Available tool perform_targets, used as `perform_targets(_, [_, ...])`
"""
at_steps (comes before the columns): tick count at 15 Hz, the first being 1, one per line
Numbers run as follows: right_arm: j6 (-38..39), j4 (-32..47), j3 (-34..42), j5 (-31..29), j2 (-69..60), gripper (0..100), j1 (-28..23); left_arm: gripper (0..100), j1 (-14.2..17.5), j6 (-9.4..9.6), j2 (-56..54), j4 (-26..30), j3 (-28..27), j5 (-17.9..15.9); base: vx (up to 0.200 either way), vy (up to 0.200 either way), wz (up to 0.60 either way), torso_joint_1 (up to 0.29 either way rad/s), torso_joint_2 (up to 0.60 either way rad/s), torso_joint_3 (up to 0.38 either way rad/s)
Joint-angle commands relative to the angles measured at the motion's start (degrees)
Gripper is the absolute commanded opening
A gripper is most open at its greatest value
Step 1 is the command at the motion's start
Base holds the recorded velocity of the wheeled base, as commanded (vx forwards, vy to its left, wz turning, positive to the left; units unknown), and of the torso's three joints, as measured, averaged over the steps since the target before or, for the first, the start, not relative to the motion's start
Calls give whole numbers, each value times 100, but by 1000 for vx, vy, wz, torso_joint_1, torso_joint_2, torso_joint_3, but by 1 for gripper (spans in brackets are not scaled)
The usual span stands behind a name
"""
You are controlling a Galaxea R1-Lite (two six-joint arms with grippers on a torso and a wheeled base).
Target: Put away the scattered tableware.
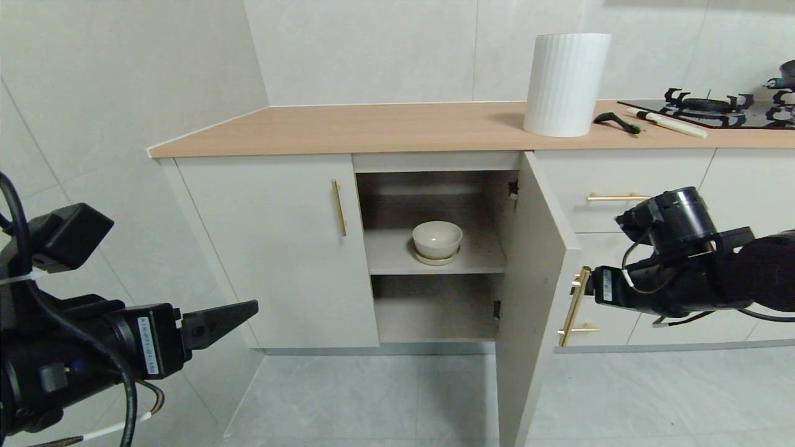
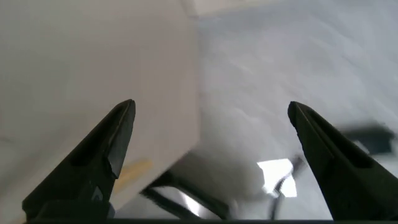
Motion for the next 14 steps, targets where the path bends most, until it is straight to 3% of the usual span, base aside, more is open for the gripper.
perform_targets(1, [-17, -9, -444, 38, 609, 100, 409, 100, -1, 3, 17, -54, 19, 16, 0, 0, 0, 0, 0, 0])
perform_targets(9, [19, -36, -1252, 82, 1295, 100, 910, 100, -1, 3, 26, -150, 10, 43, 0, 0, 0, 0, 0, 0])
perform_targets(14, [27, -818, -1243, 205, 1770, 100, 1051, 100, -1, 3, 26, -159, 1, 43, 0, 0, 0, 0, 0, 0])
